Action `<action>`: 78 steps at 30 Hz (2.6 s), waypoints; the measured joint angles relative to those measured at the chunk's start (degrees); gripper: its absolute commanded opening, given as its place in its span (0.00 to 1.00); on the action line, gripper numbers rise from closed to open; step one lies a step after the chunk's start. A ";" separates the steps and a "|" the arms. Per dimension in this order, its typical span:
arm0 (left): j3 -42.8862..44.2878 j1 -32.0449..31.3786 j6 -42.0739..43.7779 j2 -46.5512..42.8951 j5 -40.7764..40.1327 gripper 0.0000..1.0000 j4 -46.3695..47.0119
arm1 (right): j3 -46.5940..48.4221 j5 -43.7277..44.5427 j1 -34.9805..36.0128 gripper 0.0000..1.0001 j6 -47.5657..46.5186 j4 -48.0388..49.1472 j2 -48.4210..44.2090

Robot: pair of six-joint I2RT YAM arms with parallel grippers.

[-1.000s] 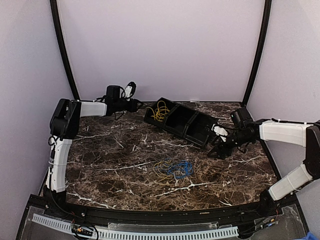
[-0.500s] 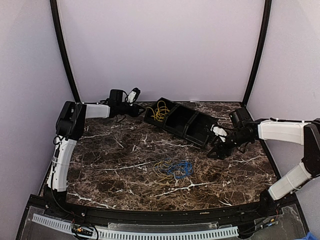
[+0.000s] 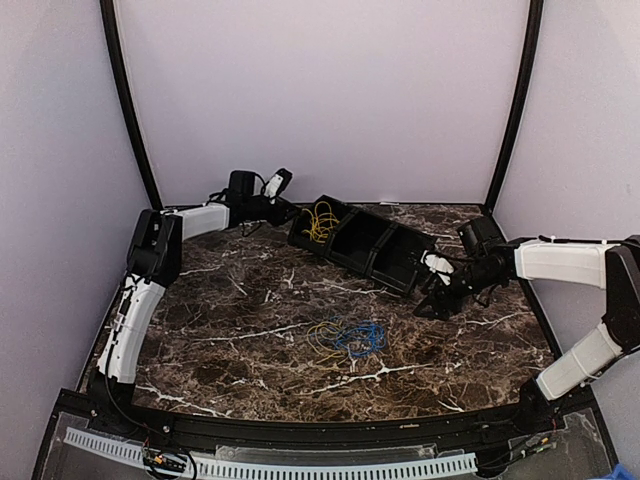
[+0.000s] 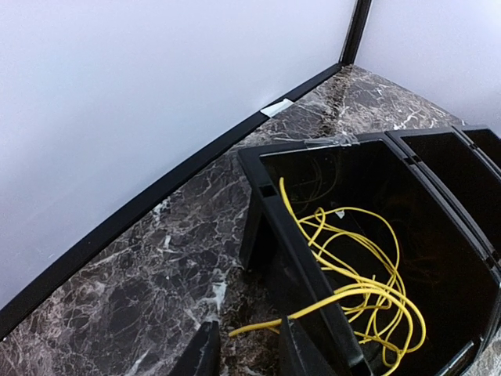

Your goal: Untangle the cables

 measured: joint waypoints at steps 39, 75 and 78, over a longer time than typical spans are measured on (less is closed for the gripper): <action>-12.00 -4.04 2.95 -12.35 1.40 0.00 13.25 | 0.94 0.98 0.00 0.74 -0.02 -0.85 1.33; -9.05 -10.67 -10.95 -5.81 -29.18 0.01 8.59 | 0.92 0.83 0.00 0.75 -0.28 -0.59 -1.01; -9.05 -10.88 -10.78 -5.84 -30.77 0.00 8.28 | 0.92 0.83 0.00 0.75 -0.28 -0.59 -1.01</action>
